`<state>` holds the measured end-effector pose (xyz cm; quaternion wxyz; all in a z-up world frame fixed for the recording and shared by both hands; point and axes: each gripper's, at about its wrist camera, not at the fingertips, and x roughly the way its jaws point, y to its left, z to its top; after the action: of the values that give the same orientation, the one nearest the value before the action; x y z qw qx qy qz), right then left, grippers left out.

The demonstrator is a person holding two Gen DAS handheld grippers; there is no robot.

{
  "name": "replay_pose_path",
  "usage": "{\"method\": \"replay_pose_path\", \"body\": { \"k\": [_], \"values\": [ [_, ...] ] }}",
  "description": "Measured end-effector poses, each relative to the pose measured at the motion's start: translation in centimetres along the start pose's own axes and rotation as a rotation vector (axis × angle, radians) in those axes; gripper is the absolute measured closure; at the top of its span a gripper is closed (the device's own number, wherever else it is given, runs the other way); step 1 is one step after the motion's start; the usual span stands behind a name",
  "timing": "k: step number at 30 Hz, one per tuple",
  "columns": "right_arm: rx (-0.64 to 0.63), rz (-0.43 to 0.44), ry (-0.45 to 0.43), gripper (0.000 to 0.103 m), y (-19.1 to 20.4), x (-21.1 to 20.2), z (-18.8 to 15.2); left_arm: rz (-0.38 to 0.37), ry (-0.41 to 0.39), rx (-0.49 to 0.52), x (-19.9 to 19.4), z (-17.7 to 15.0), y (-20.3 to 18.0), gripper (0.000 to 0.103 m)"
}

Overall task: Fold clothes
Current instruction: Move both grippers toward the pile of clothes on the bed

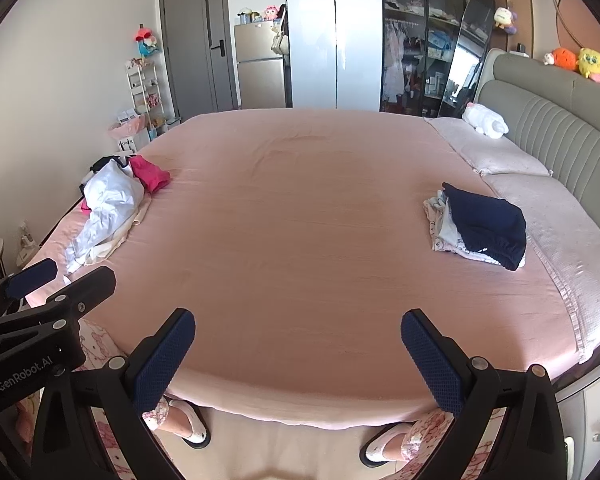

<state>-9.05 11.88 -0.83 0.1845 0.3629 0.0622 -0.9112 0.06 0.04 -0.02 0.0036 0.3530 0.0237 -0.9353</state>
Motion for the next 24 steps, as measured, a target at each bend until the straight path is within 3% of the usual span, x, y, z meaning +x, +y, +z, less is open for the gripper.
{"method": "replay_pose_path", "body": {
  "k": [6, 9, 12, 16, 19, 24],
  "values": [
    [-0.071, 0.008, -0.051, 0.000, 0.7, 0.6, 1.4, -0.009, 0.011, 0.017, 0.2, 0.1, -0.7, 0.017],
    [-0.107, 0.012, -0.076, 0.000, 1.0, 0.9, 2.1, -0.071, -0.036, 0.059, 0.5, 1.6, 0.2, 0.017],
    [-0.142, 0.016, -0.101, 0.000, 1.4, 1.2, 2.8, -0.052, -0.083, 0.073, 1.2, 3.5, 1.3, 0.017],
    [-0.106, 0.154, -0.127, 0.000, 1.2, 2.3, 5.9, -0.034, -0.140, 0.061, 2.0, 6.2, 2.8, 0.017],
    [-0.084, 0.222, -0.137, 0.000, 1.3, 3.7, 8.2, -0.047, -0.133, 0.044, 3.3, 7.7, 4.0, 0.017],
    [-0.134, 0.216, -0.138, 0.000, 3.0, 6.5, 11.8, -0.043, -0.095, -0.030, 5.8, 9.4, 6.9, 0.017]
  ]
}}
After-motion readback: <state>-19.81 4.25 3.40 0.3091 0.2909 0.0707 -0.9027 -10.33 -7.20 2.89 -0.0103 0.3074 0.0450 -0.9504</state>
